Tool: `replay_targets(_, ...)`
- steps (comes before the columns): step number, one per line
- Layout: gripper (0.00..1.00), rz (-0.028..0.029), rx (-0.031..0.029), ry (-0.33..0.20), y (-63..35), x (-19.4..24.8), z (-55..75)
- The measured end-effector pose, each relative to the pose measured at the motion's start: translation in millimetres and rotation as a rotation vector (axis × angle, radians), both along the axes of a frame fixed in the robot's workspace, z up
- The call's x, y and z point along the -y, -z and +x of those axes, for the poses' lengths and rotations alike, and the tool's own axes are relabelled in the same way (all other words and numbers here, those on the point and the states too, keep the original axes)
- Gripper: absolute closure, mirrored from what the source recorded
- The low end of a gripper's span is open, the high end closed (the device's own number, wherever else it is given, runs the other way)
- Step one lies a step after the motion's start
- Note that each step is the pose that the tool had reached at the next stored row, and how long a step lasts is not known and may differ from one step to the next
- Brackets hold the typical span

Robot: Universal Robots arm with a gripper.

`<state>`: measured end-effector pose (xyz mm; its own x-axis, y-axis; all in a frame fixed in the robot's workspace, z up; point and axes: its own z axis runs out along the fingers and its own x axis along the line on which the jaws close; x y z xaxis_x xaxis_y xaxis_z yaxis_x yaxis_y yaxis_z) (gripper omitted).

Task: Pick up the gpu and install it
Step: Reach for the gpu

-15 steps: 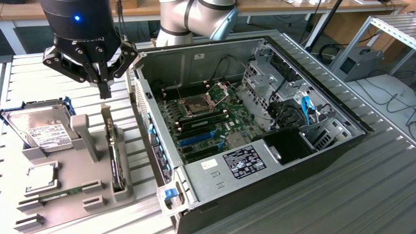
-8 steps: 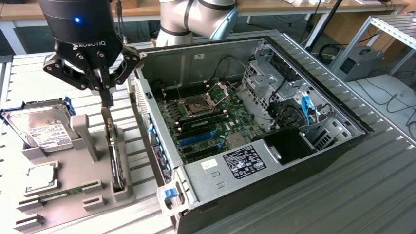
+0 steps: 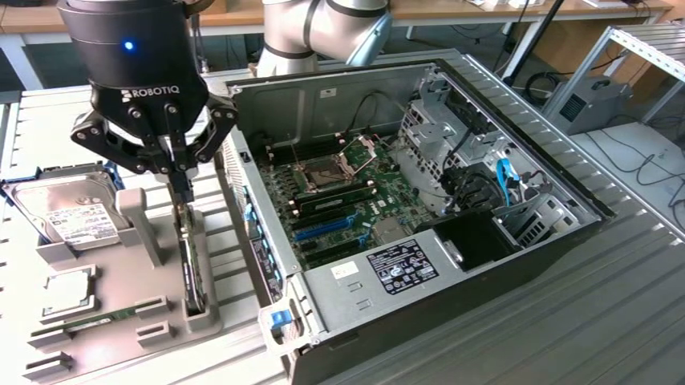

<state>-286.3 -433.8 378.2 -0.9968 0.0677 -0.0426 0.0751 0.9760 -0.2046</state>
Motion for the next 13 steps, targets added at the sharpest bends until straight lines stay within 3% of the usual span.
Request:
replay_targets(6, 0.89, -0.0097, -0.0001, 0.000, 0.3, 8.4, 0.0)
replay_targets(11, 0.89, -0.0099, 0.0000, 0.000, 0.8, 19.3, 0.0)
replay_targets(13, 0.89, -0.0071, -0.0001, 0.000, 0.8, 22.6, 0.0)
